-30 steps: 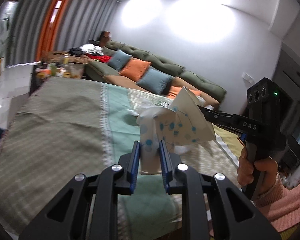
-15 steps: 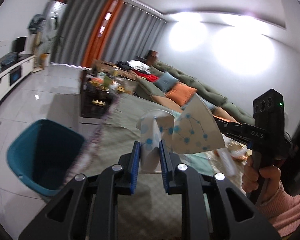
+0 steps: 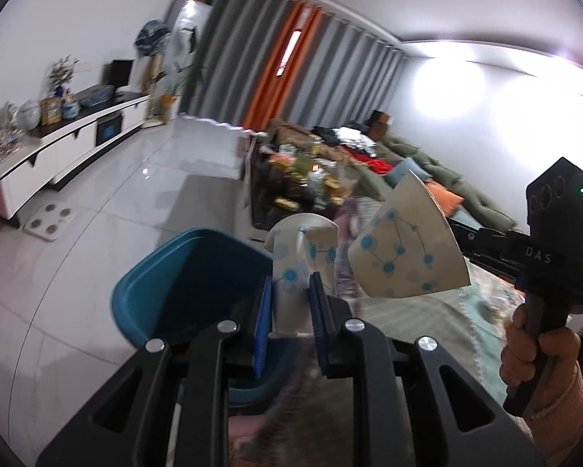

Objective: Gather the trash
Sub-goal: 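Carry both cups to the teal bin and open both tools to drop them, then return to the table and grasp the white foam net with the left tool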

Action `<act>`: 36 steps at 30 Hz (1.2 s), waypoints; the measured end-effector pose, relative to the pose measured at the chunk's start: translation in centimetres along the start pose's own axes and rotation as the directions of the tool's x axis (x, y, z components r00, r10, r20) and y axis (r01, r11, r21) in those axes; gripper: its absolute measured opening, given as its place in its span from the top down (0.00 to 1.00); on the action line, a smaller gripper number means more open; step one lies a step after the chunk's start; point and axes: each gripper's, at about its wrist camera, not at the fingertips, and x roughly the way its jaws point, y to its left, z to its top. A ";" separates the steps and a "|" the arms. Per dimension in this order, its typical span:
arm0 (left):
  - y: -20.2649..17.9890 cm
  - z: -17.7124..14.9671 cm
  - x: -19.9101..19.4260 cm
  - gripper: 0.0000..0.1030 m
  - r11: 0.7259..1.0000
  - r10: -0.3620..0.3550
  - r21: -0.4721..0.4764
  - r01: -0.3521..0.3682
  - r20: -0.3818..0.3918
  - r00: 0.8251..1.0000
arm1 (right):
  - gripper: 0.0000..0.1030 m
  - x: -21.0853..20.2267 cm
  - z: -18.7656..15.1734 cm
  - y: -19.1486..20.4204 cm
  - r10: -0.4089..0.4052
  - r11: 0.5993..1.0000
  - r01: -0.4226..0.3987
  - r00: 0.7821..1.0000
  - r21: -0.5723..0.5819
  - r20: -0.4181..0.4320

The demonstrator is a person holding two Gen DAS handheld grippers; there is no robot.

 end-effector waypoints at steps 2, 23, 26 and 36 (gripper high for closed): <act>1.2 -0.1 0.6 0.80 0.999 0.029 -0.017 -0.029 -0.011 1.000 | 0.96 1.5 0.0 -0.2 -0.003 1.000 0.003 1.000 0.011 -0.025; 6.5 -1.2 8.0 0.79 0.982 0.164 -0.064 -0.177 -0.174 0.971 | 0.84 9.8 -1.1 -0.9 -0.095 0.994 0.107 0.965 0.033 -0.244; 6.0 -1.1 6.8 0.73 0.983 0.161 -0.071 -0.171 -0.137 0.977 | 0.84 8.3 -0.8 -0.7 -0.084 0.995 0.093 0.973 0.029 -0.215; -3.2 -1.3 0.0 0.17 0.989 0.072 0.127 -0.082 0.082 0.994 | 0.53 -3.5 -1.8 0.5 -0.081 0.993 0.079 0.997 -0.082 -0.016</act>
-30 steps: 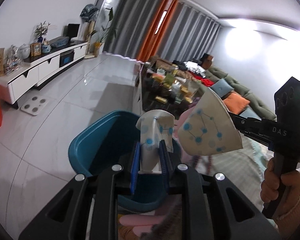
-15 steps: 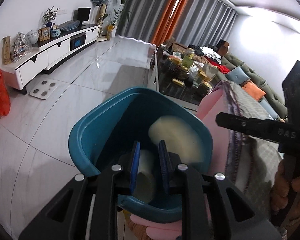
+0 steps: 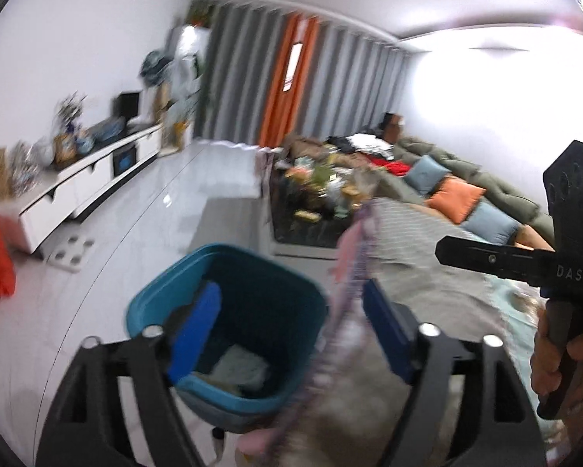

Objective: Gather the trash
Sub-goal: 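Return to the table and grasp the white foam net with the left tool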

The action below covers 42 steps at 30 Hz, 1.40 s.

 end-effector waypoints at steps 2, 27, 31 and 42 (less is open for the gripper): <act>-2.8 -0.5 -0.9 0.10 0.997 -0.072 0.038 0.071 0.015 0.997 | 0.48 -2.8 -1.0 -0.5 -0.033 0.999 0.034 0.999 -0.017 0.036; -32.6 -8.3 5.6 0.04 0.749 -0.527 0.214 0.627 -0.382 0.759 | 0.37 -29.2 -12.6 -13.1 -0.641 0.763 0.573 0.730 0.299 0.237; -34.2 -8.3 7.0 0.08 0.740 -0.523 0.200 0.642 -0.429 0.736 | 0.37 -30.4 -13.3 -14.9 -0.670 0.736 0.592 0.708 0.330 0.224; -36.3 -9.3 10.1 0.38 0.744 -0.508 0.098 0.661 -0.560 0.655 | 0.28 -29.7 -14.3 -16.6 -0.662 0.744 0.602 0.724 0.290 0.196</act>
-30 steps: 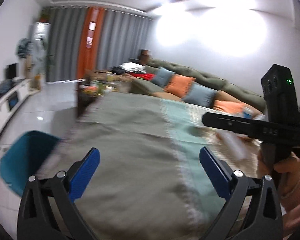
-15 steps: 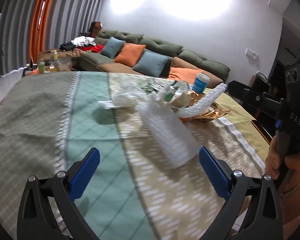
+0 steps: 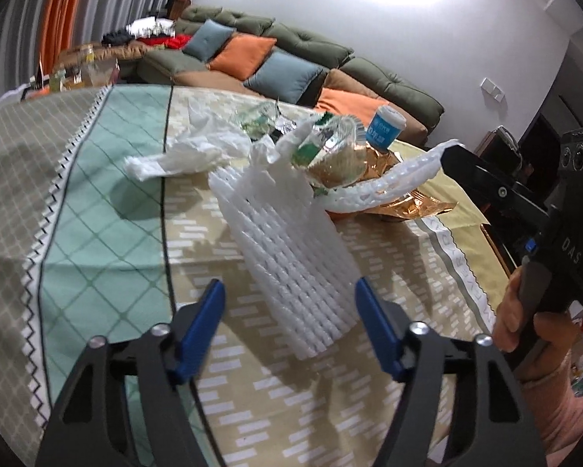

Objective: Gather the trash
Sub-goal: 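Return to the table and grasp the white foam net with the left tool, then grasp a second white foam net with the right tool while the left tool holds its net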

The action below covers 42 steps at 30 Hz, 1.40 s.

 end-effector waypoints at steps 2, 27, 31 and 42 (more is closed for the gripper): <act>0.1 0.0 0.4 0.45 1.000 -0.007 -0.013 0.007 -0.013 1.000 | 0.28 0.5 0.0 0.1 0.004 1.000 -0.004 1.000 -0.005 -0.007; 2.0 -1.9 -6.1 0.86 1.000 0.005 -0.018 -0.004 0.069 0.998 | 0.94 -3.4 0.8 -1.0 0.049 0.997 -0.051 0.998 0.059 0.037; 2.7 -2.4 -7.9 0.86 1.000 0.010 -0.021 -0.008 0.095 0.995 | 0.94 -4.8 1.7 -0.3 0.058 0.997 -0.062 0.996 0.050 0.072; 4.1 -3.9 -12.5 0.86 0.999 0.033 -0.039 -0.027 0.172 0.985 | 0.94 -6.8 3.7 3.6 0.197 0.980 -0.198 0.971 -0.006 0.136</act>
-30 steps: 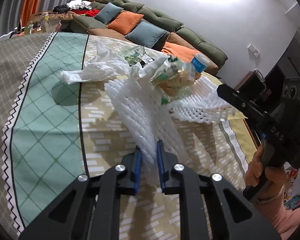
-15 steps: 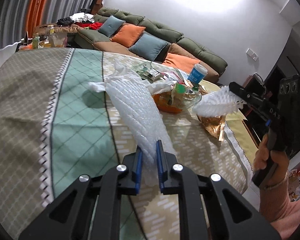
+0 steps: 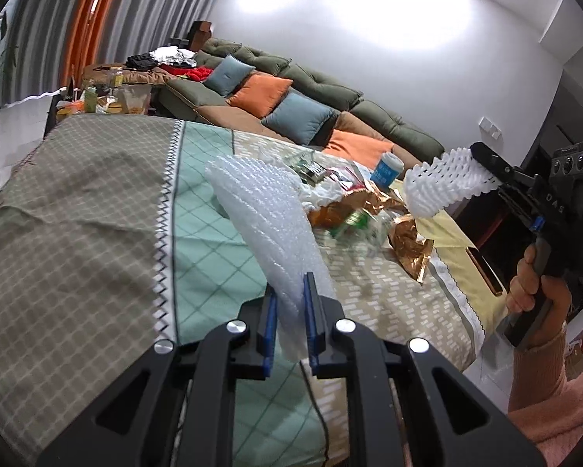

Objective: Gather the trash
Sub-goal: 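Grasp a second white foam net with the right tool while the left tool holds its net, then carry both foam nets to the teal bin and release them inside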

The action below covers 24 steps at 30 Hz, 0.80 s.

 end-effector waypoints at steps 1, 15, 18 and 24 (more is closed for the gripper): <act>0.2 0.0 -0.5 0.86 1.000 0.004 -0.004 -0.004 0.009 1.000 | 0.94 0.3 0.1 0.5 0.023 1.000 -0.023 1.000 -0.003 0.000; 5.2 -1.1 -7.2 0.86 0.983 0.159 -0.108 -0.147 0.112 0.981 | 0.94 8.7 -0.1 8.4 0.311 0.949 -0.314 0.945 -0.021 -0.106; 6.7 -1.3 -8.8 0.86 0.973 0.200 -0.140 -0.181 0.132 0.971 | 0.94 10.8 0.0 10.5 0.370 0.926 -0.377 0.920 -0.031 -0.126; 10.3 -1.9 -12.4 0.86 0.942 0.289 -0.226 -0.250 0.161 0.944 | 0.94 14.6 0.0 14.8 0.455 0.881 -0.470 0.873 -0.053 -0.174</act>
